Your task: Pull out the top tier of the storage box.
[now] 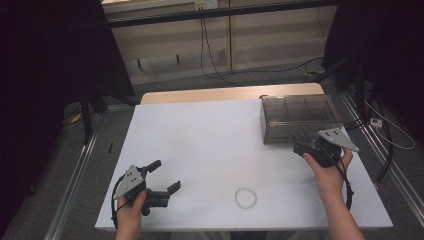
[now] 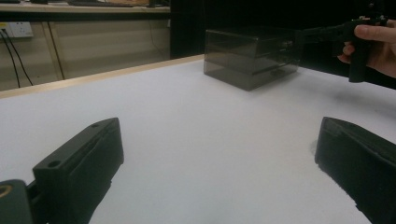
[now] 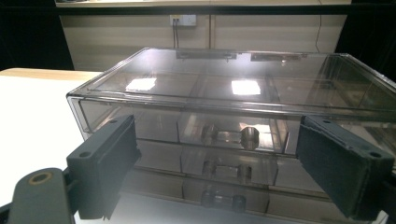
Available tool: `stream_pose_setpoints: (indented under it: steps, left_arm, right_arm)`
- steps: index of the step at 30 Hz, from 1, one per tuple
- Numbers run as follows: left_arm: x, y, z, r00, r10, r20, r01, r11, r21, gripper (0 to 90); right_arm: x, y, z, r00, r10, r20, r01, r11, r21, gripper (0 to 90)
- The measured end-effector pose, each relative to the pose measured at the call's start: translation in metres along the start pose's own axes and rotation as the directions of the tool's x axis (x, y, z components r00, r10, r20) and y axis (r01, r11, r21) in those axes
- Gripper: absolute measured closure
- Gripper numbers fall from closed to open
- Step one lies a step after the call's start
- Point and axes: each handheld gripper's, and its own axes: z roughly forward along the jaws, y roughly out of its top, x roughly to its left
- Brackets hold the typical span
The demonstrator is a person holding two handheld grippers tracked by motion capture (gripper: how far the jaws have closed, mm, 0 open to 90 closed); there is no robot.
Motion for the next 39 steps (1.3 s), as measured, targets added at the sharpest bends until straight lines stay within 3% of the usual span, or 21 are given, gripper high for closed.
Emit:
stream_pose_setpoints:
  steps: [32,39]
  left_arm:
    - [0.0001,-0.0003,0.0009,1.0,0.006,0.002,-0.006,1.0,0.005,1.6]
    - [0.0006,-0.0007,0.0008,1.0,0.002,0.004,-0.002,1.0,0.005,1.6]
  right_arm:
    - [0.0004,-0.0056,0.0061,0.999,0.027,0.036,-0.027,1.0,-0.008,13.4]
    - [0.002,-0.0071,0.0073,0.9991,0.0,0.042,0.001,1.0,-0.014,15.4]
